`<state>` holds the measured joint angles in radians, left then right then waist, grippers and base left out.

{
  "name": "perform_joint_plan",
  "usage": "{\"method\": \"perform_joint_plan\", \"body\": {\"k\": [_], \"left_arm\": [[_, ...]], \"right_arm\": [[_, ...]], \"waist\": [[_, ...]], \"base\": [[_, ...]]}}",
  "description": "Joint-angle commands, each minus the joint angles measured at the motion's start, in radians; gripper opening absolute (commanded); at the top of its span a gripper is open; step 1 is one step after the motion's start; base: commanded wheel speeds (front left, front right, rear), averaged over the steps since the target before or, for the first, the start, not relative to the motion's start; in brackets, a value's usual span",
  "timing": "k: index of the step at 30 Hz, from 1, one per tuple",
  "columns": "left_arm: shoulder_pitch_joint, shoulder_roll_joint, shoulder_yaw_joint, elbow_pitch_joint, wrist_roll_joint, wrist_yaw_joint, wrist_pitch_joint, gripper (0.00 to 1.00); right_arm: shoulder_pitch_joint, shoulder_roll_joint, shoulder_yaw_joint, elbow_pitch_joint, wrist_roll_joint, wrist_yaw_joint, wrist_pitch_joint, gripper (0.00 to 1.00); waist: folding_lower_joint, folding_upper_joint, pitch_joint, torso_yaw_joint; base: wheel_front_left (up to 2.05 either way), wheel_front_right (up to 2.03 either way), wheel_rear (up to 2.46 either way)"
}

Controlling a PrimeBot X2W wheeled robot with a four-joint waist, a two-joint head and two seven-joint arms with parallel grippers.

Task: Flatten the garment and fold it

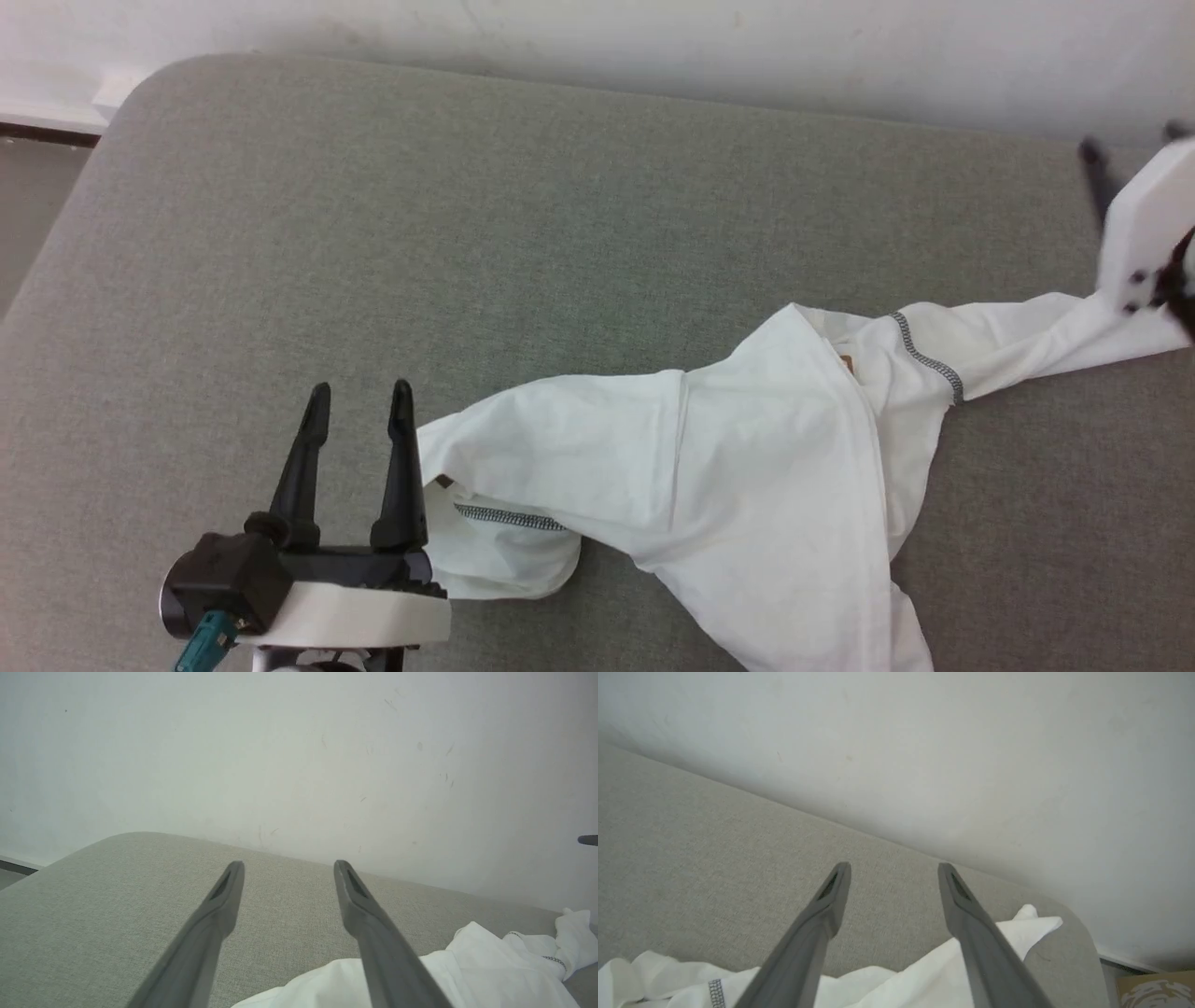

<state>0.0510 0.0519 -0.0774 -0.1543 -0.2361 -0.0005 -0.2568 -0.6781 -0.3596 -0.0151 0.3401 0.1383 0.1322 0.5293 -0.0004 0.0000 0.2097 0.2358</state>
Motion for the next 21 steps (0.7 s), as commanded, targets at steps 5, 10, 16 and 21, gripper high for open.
{"method": "perform_joint_plan", "body": {"k": [5,10,16,21], "left_arm": [[0.003,-0.002,-0.009,-0.007,-0.007,-0.007,-0.005,1.0],[-0.015,-0.002,-0.023,-0.002,-0.017,-0.01,-0.005,1.0],[-0.037,-0.002,-0.031,0.009,-0.024,-0.013,-0.005,1.0],[-0.05,-0.002,-0.038,0.023,-0.025,-0.014,-0.005,1.0]], "right_arm": [[0.147,0.069,-0.012,-0.039,0.055,-0.002,0.178,1.0],[0.224,0.082,-0.029,-0.067,0.047,-0.002,0.266,1.0],[0.258,0.105,-0.052,-0.031,0.021,-0.002,0.273,0.67],[0.241,0.117,-0.053,-0.008,-0.01,-0.002,0.261,0.0]], "waist": [[0.0004,0.0,0.035,0.034],[0.0004,0.0,0.073,0.062],[0.0004,0.0,0.104,0.081],[0.0004,0.0,0.098,0.079]], "base": [[0.0,0.0,0.0],[0.0,0.0,0.0],[0.0,0.0,0.0],[0.0,0.0,0.0]]}}
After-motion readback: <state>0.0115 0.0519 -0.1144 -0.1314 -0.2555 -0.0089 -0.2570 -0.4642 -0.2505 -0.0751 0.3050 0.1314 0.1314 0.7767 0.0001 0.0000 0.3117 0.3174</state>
